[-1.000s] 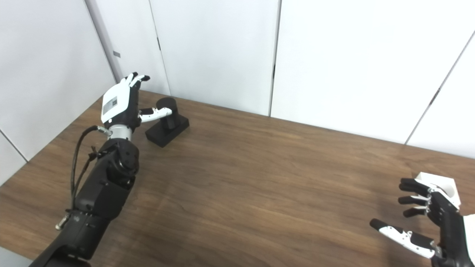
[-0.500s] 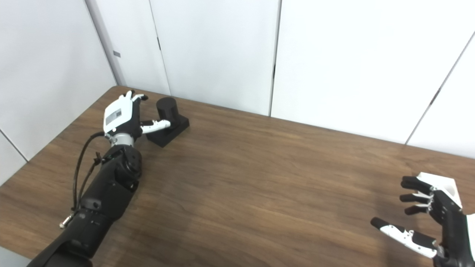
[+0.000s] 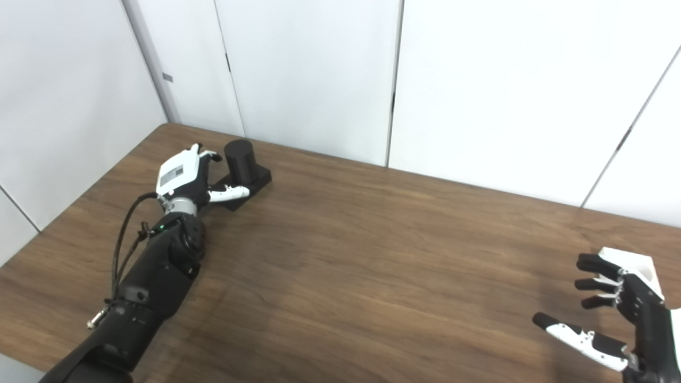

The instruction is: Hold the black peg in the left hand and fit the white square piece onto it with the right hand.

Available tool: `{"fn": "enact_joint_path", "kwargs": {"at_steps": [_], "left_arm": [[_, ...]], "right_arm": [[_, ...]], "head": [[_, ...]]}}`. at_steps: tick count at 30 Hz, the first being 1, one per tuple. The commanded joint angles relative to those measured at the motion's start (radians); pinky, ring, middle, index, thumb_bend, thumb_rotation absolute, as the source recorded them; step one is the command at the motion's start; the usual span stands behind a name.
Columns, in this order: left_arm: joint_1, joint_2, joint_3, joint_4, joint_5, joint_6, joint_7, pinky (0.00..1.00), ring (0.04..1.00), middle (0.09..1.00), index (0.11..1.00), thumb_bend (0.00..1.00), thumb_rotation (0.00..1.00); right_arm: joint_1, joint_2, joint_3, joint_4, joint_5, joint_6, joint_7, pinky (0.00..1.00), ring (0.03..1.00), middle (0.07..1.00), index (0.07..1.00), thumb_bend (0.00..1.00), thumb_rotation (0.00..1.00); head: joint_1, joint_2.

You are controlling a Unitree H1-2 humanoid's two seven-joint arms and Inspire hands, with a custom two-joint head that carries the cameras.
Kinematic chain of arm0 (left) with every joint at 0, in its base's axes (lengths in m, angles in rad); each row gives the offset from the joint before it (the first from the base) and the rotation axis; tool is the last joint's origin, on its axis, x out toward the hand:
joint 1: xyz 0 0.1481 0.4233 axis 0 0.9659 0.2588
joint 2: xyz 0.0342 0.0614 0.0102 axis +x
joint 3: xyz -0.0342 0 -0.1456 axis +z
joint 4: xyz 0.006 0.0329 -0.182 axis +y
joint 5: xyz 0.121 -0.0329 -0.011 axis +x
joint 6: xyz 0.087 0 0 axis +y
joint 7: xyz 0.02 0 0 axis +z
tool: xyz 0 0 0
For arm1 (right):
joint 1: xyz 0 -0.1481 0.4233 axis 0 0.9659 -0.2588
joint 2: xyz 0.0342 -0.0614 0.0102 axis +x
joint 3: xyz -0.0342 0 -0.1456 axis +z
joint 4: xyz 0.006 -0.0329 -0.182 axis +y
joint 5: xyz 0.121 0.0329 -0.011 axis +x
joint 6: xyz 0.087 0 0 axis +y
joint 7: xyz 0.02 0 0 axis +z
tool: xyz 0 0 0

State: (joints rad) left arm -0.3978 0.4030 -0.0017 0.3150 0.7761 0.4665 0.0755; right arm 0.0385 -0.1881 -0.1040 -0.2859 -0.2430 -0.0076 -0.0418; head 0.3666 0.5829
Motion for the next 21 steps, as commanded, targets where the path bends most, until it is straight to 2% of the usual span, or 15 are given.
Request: {"fn": "enact_joint_path", "kwargs": {"at_steps": [1,14,19,21], "left_arm": [[-0.036,0.021,0.010,-0.035,0.041,0.003,-0.012,0.93,1.000,0.999,0.793,1.00,0.53],[-0.018,0.039,0.004,-0.069,0.084,0.003,-0.140,0.97,1.000,0.997,0.741,1.00,0.45],[-0.022,0.039,0.015,-0.057,0.137,0.003,-0.154,0.95,1.000,1.000,0.742,0.97,0.39],[-0.023,0.039,0.019,-0.054,0.148,0.003,-0.166,0.98,1.000,1.000,0.748,0.96,0.39]], "right_arm": [[-0.018,-0.009,-0.010,-0.046,0.003,-0.011,-0.004,0.45,0.592,0.683,0.672,0.56,0.00],[-0.018,-0.006,-0.010,-0.060,0.008,-0.003,-0.003,0.45,0.593,0.682,0.671,0.56,0.00],[-0.017,-0.009,-0.011,-0.065,0.006,-0.001,-0.002,0.45,0.595,0.684,0.673,0.56,0.00],[-0.017,-0.011,-0.012,-0.066,0.006,-0.001,-0.001,0.45,0.599,0.689,0.676,0.56,0.00]], "head": [[0.000,0.000],[-0.001,0.007],[-0.001,0.011],[-0.001,0.011]]}}
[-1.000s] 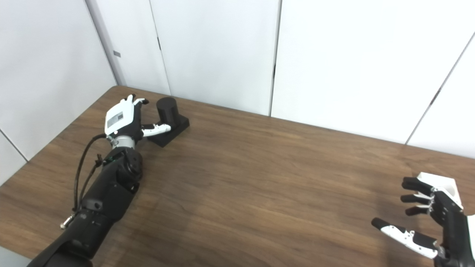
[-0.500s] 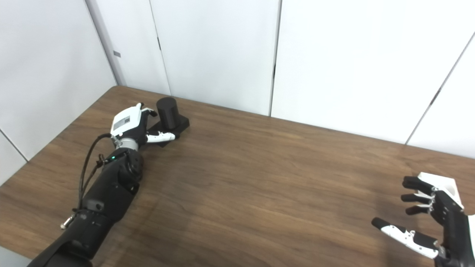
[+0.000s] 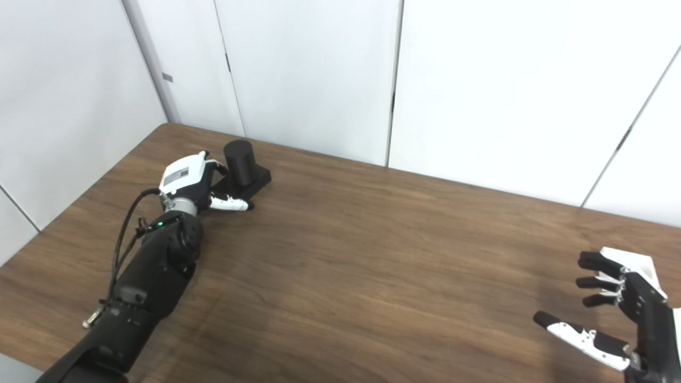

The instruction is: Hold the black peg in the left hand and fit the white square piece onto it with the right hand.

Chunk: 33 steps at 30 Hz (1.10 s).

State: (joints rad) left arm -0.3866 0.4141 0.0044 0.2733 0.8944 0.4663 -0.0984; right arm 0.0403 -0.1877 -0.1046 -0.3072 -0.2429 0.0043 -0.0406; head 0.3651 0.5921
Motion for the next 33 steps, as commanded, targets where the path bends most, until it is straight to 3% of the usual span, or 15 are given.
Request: {"fn": "enact_joint_path", "kwargs": {"at_steps": [1,14,22,28,32,33], "left_arm": [[-0.035,0.028,0.016,-0.010,0.037,0.003,0.003,0.99,1.000,1.000,0.752,0.95,0.39],[-0.016,0.035,0.040,-0.004,0.064,0.003,-0.019,0.98,1.000,0.995,0.751,0.95,0.40],[0.004,0.061,0.020,-0.007,0.035,0.003,-0.017,0.90,1.000,0.956,0.699,0.92,0.39],[0.007,0.076,-0.012,0.003,-0.019,-0.014,0.015,0.81,0.965,0.916,0.624,0.87,0.31],[0.011,0.068,-0.017,0.004,-0.073,-0.029,0.047,0.76,0.927,0.884,0.546,0.83,0.20],[0.012,0.067,-0.021,0.002,-0.082,-0.029,0.050,0.75,0.919,0.877,0.517,0.68,0.14]], "right_arm": [[-0.018,-0.012,-0.012,-0.044,0.008,-0.016,-0.003,0.45,0.601,0.690,0.677,0.56,0.00],[-0.016,-0.017,-0.019,-0.050,0.014,-0.025,0.003,0.45,0.599,0.684,0.667,0.55,0.00],[-0.015,-0.012,-0.017,-0.061,0.006,-0.009,0.008,0.46,0.604,0.690,0.672,0.55,0.00],[-0.017,-0.011,-0.016,-0.066,0.004,-0.005,0.008,0.46,0.606,0.692,0.676,0.54,0.00],[-0.018,-0.010,-0.016,-0.071,0.007,0.001,0.009,0.45,0.597,0.689,0.675,0.52,0.00],[-0.018,-0.010,-0.016,-0.073,0.007,0.003,0.009,0.45,0.597,0.689,0.675,0.52,0.00]], "head": [[0.001,0.001],[0.005,0.011],[0.006,0.013],[0.003,0.016],[-0.001,0.016],[-0.001,0.016]]}}
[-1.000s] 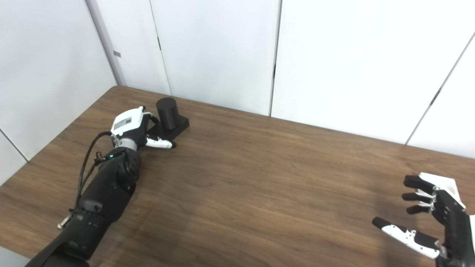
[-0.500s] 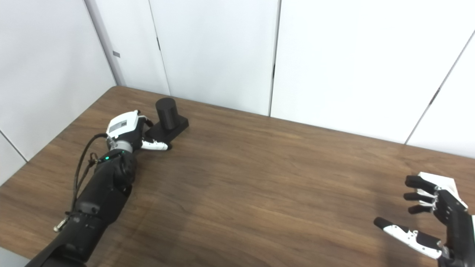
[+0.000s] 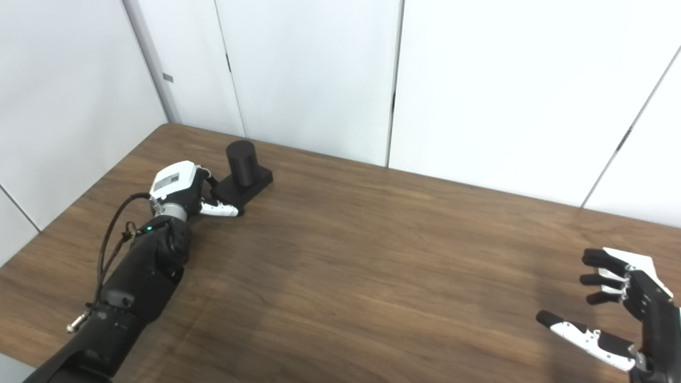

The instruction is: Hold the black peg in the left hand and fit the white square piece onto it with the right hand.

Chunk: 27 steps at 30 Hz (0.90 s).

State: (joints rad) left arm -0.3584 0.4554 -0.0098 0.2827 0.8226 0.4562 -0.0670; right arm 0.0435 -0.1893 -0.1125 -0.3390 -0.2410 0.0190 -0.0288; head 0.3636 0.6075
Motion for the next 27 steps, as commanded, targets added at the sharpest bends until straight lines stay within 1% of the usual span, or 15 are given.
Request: {"fn": "enact_joint_path", "kwargs": {"at_steps": [1,2,4,10,13,15,18,19,21,23,27], "left_arm": [[-0.014,0.026,-0.011,-0.009,-0.018,-0.021,0.023,0.74,0.912,0.870,0.502,0.60,0.11],[-0.012,0.027,-0.016,-0.011,-0.026,-0.024,0.027,0.72,0.900,0.859,0.491,0.55,0.08],[-0.011,0.030,-0.027,-0.010,-0.038,-0.028,0.032,0.72,0.889,0.853,0.487,0.53,0.07],[-0.007,0.038,-0.060,-0.008,-0.062,-0.029,0.056,0.71,0.879,0.846,0.485,0.52,0.07],[-0.004,0.039,-0.064,-0.003,-0.085,-0.046,0.072,0.72,0.884,0.841,0.483,0.52,0.07],[-0.002,0.043,-0.070,0.001,-0.106,-0.066,0.071,0.74,0.889,0.843,0.483,0.52,0.06],[0.006,0.042,-0.063,0.003,-0.167,-0.123,0.063,0.75,0.887,0.845,0.481,0.52,0.06],[0.010,0.042,-0.068,-0.004,-0.182,-0.138,0.048,0.76,0.886,0.845,0.481,0.52,0.06],[0.019,0.042,-0.082,-0.020,-0.200,-0.158,0.026,0.79,0.888,0.848,0.482,0.52,0.06],[0.028,0.043,-0.105,-0.031,-0.216,-0.192,0.006,0.81,0.896,0.856,0.483,0.52,0.06],[0.043,0.043,-0.160,-0.051,-0.220,-0.249,-0.015,0.80,0.895,0.856,0.485,0.52,0.06]], "right_arm": [[-0.021,-0.009,-0.008,-0.042,0.007,-0.011,-0.002,0.45,0.596,0.688,0.676,0.51,0.00],[-0.020,-0.009,-0.009,-0.043,0.008,-0.011,-0.002,0.45,0.596,0.689,0.676,0.51,0.00],[-0.020,-0.010,-0.010,-0.045,0.012,-0.007,-0.001,0.45,0.592,0.687,0.675,0.49,0.00],[-0.018,-0.009,-0.010,-0.053,0.017,0.004,-0.001,0.45,0.596,0.690,0.673,0.48,0.00],[-0.018,-0.009,-0.009,-0.052,0.011,-0.002,-0.004,0.45,0.598,0.690,0.673,0.48,0.00],[-0.016,-0.010,-0.009,-0.053,0.009,-0.003,-0.004,0.45,0.596,0.689,0.671,0.48,0.00],[-0.015,-0.009,-0.009,-0.061,0.009,0.010,0.000,0.45,0.598,0.693,0.675,0.48,0.00],[-0.014,-0.009,-0.009,-0.062,0.009,0.010,-0.001,0.45,0.598,0.695,0.676,0.48,0.00],[-0.014,-0.008,-0.008,-0.065,0.011,0.014,-0.001,0.45,0.598,0.694,0.675,0.48,0.00],[-0.014,-0.007,-0.008,-0.068,0.010,0.019,0.000,0.46,0.602,0.695,0.675,0.47,0.00],[-0.016,-0.009,-0.006,-0.067,0.006,0.017,-0.001,0.46,0.604,0.695,0.679,0.47,0.00]], "head": [[0.000,0.001],[0.001,0.002],[0.002,0.003],[0.002,0.004],[-0.001,0.007],[-0.006,0.010],[-0.009,0.013],[-0.009,0.013],[-0.010,0.014],[-0.016,0.016],[-0.024,0.018]]}}
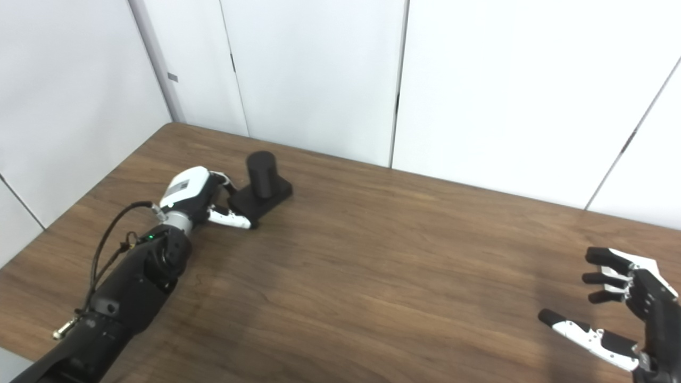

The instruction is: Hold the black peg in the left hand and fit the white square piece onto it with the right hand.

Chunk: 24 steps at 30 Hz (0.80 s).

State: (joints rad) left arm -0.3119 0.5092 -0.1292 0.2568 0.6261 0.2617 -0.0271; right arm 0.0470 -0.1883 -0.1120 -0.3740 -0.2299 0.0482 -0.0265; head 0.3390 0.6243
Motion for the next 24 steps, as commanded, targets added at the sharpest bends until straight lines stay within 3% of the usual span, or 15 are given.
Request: {"fn": "enact_joint_path", "kwargs": {"at_steps": [1,8,18,24], "left_arm": [[-0.001,-0.012,-0.054,-0.030,-0.026,-0.069,-0.060,0.80,0.894,0.854,0.485,0.52,0.06],[0.025,-0.020,-0.138,-0.104,-0.057,-0.142,-0.129,0.85,0.920,0.871,0.487,0.52,0.06],[0.045,-0.022,-0.273,-0.185,-0.039,-0.246,-0.198,0.76,0.886,0.861,0.487,0.52,0.07],[0.039,-0.015,-0.334,-0.228,-0.054,-0.275,-0.293,0.80,0.912,0.882,0.489,0.52,0.07]], "right_arm": [[-0.020,-0.010,-0.006,-0.031,-0.006,-0.015,-0.004,0.46,0.603,0.695,0.679,0.47,0.00],[-0.024,-0.005,-0.004,-0.029,-0.007,-0.015,-0.005,0.46,0.602,0.694,0.681,0.48,0.00],[-0.024,0.007,0.000,-0.036,-0.027,-0.004,-0.010,0.48,0.614,0.705,0.691,0.50,0.00],[-0.027,0.013,-0.003,-0.022,-0.005,0.004,-0.008,0.50,0.625,0.715,0.692,0.50,0.00]], "head": [[-0.005,0.003],[-0.035,0.011],[-0.097,0.029],[-0.149,0.047]]}}
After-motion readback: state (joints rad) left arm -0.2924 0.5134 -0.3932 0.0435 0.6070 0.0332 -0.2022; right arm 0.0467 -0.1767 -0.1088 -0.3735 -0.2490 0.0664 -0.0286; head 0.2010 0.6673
